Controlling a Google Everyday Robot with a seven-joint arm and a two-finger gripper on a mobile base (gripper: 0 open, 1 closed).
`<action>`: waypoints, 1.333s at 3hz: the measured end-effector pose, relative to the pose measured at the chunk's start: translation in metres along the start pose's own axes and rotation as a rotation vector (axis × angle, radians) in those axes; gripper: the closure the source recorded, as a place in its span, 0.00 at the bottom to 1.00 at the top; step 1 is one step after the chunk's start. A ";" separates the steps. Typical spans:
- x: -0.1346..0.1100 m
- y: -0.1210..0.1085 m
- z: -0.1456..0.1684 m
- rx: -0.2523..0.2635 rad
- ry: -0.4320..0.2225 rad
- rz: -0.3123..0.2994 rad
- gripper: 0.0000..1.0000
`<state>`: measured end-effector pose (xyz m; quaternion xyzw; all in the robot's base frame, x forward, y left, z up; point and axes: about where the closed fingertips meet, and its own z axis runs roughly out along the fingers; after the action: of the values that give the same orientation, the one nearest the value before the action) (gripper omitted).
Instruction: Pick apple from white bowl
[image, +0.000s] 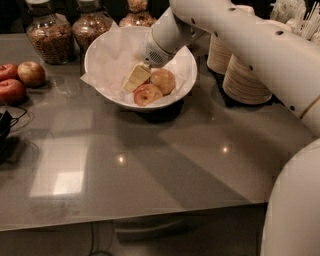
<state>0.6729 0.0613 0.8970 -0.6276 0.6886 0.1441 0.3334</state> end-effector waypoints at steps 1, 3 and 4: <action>0.007 -0.010 -0.001 0.027 0.010 0.015 0.25; 0.020 -0.025 -0.003 0.058 0.024 0.046 0.23; 0.021 -0.022 0.004 0.044 0.023 0.056 0.24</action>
Offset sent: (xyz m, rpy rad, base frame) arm 0.0320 -0.0343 0.0024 -0.0204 -0.0386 -0.1070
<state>0.6957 0.0433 0.8855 -0.6023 0.7126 0.1308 0.3353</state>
